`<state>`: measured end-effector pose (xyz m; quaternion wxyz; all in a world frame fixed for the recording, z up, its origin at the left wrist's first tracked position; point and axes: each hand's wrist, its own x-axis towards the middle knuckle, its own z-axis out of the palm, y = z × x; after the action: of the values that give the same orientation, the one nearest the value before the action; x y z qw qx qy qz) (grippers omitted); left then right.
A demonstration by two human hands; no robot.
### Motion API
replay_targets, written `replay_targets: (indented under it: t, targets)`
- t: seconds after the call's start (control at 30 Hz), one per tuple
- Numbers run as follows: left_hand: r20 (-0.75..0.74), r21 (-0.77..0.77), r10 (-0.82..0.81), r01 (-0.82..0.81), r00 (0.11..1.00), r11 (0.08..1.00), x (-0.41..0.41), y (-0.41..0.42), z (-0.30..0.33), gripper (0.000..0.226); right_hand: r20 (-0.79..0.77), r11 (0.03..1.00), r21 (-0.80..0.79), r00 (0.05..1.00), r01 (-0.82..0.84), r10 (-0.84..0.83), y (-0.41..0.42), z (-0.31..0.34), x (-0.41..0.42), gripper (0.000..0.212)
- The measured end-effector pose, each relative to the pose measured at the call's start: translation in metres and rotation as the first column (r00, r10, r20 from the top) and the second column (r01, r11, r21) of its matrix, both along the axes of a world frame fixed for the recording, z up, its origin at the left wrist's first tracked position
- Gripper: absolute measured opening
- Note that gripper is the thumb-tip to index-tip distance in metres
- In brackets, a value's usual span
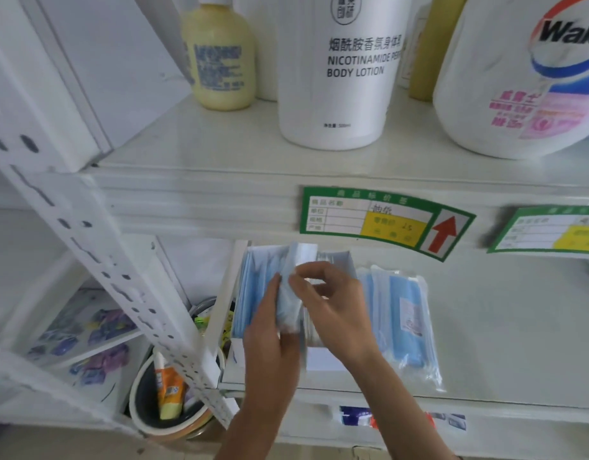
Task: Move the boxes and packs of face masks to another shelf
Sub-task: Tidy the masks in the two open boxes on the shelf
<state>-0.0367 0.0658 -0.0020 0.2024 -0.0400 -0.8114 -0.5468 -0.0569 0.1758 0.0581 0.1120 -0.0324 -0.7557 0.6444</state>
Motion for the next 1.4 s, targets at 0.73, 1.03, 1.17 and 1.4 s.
replay_targets:
  t: [0.73, 1.03, 1.17, 1.4]
  targets:
    - [0.023, -0.13, 0.185, -0.18, 0.983, 0.975, -0.001, -0.034, 0.003, 0.057, 0.106, 0.509, 0.845, 0.984, -0.165, 0.142, -0.053, -0.043, -0.021, 0.033]
    - [0.023, -0.096, 0.276, -0.272, 0.961, 0.957, 0.0, -0.042, -0.012, 0.052, 0.212, 0.438, 0.868, 0.972, -0.235, 0.103, -0.064, -0.045, -0.042, 0.059]
    - [0.009, -0.135, 0.244, -0.241, 0.97, 0.961, -0.002, -0.047, -0.014, 0.055, 0.168, 0.499, 0.843, 0.98, -0.199, 0.107, -0.059, -0.04, -0.044, 0.035]
    - [-0.034, -0.144, 0.217, -0.22, 0.975, 0.965, -0.005, -0.04, -0.003, 0.056, 0.03, 0.564, 0.824, 0.998, -0.054, 0.05, -0.045, -0.032, -0.038, 0.026]
